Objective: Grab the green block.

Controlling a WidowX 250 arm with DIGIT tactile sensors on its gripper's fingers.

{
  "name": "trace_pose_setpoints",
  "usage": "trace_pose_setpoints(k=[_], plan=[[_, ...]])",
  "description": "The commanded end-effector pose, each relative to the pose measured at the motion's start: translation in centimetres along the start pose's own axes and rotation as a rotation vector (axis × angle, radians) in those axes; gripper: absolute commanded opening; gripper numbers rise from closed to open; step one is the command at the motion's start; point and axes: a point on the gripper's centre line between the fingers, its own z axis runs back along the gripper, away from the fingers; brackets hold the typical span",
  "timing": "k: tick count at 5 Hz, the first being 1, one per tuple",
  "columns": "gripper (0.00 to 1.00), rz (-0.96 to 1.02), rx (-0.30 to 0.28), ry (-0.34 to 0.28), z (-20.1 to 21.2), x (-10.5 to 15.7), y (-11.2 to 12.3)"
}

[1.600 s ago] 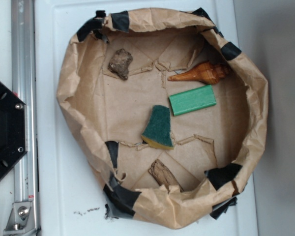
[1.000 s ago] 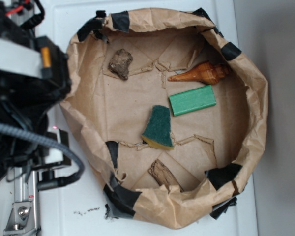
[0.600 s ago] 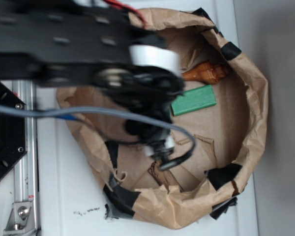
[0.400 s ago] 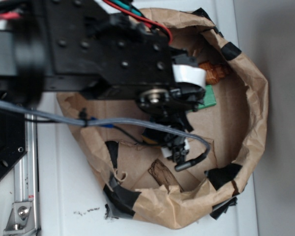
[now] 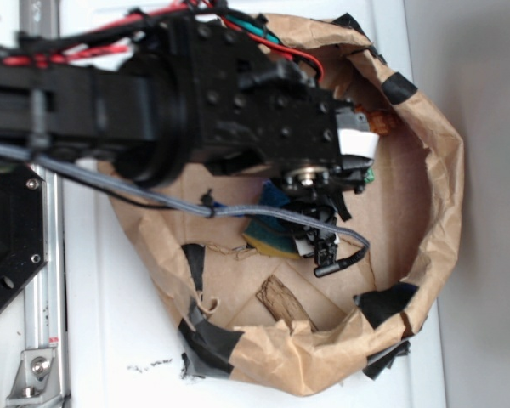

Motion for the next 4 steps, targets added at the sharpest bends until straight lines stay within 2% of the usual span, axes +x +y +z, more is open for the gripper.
trace_pose_setpoints(k=[1, 2, 3, 4], plan=[[1.00, -0.077, -0.062, -0.071, -2.0, 2.3, -0.5], [1.00, -0.093, 0.021, -0.069, -3.2, 3.1, -1.2], [0.86, -0.071, 0.017, -0.071, -3.5, 4.0, -0.7], [0.00, -0.045, 0.043, -0.047, -3.5, 4.2, -0.2]])
